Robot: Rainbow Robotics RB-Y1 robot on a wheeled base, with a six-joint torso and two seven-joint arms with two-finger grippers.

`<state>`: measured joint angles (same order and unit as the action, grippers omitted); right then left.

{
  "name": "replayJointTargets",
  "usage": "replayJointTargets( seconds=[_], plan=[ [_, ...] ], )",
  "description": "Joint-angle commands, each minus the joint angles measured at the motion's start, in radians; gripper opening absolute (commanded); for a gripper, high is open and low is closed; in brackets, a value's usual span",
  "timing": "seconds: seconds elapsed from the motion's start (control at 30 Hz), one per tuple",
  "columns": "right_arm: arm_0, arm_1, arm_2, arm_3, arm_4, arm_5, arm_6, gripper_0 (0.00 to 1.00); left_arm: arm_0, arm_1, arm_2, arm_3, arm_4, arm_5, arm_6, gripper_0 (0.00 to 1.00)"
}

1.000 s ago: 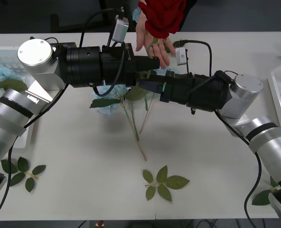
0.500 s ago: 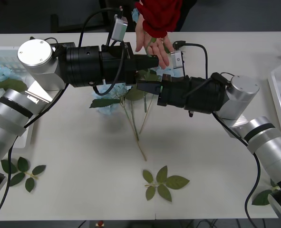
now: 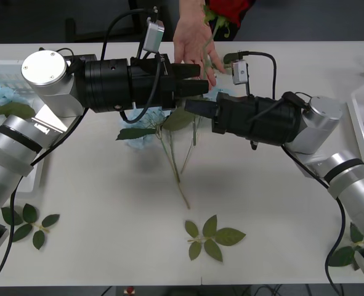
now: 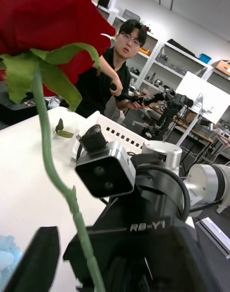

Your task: Place the red flowers into the right box and the blue flowers into the left box. If a person shows an open palm, hand one flower to the person first, then continue sorting.

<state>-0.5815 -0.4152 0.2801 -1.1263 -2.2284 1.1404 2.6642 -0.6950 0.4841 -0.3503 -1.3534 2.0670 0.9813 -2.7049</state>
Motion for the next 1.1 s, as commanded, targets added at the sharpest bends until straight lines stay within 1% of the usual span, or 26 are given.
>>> replayJointTargets(
  seconds=[0.03, 0.2, 0.27, 0.33, 0.5, 0.6, 0.7, 0.8, 0.93, 1.1],
  plan=[
    [0.017, -0.057, -0.050, -0.015, -0.007, 0.010, 0.041, 0.00, -0.003, 0.019, 0.014, -0.020, 0.018, 0.010, 0.000, 1.00],
    [0.029, -0.103, -0.096, -0.016, -0.007, -0.030, 0.041, 0.00, -0.003, 0.018, 0.013, -0.020, 0.019, 0.010, 0.000, 1.00],
    [0.029, -0.108, -0.113, -0.016, -0.007, -0.045, 0.041, 0.00, -0.003, 0.018, 0.013, -0.020, 0.019, 0.008, 0.000, 1.00],
    [0.026, -0.108, -0.153, -0.035, 0.004, -0.090, 0.041, 0.00, -0.003, 0.019, 0.014, -0.020, 0.021, 0.010, 0.000, 1.00],
    [0.022, -0.105, -0.245, -0.155, 0.159, -0.225, 0.041, 0.00, -0.001, 0.021, 0.014, -0.020, 0.028, 0.010, 0.000, 1.00],
    [0.017, -0.100, -0.245, -0.217, 0.216, -0.314, 0.041, 0.00, 0.000, 0.028, 0.014, -0.018, 0.028, 0.010, 0.000, 1.00],
    [0.005, -0.086, -0.243, -0.286, 0.315, -0.409, 0.041, 0.00, -0.001, 0.047, 0.013, -0.006, 0.027, 0.010, 0.000, 1.00],
    [-0.014, -0.056, -0.242, -0.326, 0.415, -0.482, -0.006, 0.00, -0.003, 0.088, -0.002, 0.022, 0.027, 0.008, 0.000, 1.00],
    [-0.050, -0.008, -0.233, -0.337, 0.533, -0.538, -0.076, 0.00, -0.006, 0.165, -0.052, 0.039, 0.027, -0.004, 0.016, 1.00],
    [-0.107, 0.056, -0.177, -0.336, 0.661, -0.648, -0.175, 0.00, -0.035, 0.294, -0.148, 0.037, 0.025, -0.021, 0.214, 1.00]
  ],
)
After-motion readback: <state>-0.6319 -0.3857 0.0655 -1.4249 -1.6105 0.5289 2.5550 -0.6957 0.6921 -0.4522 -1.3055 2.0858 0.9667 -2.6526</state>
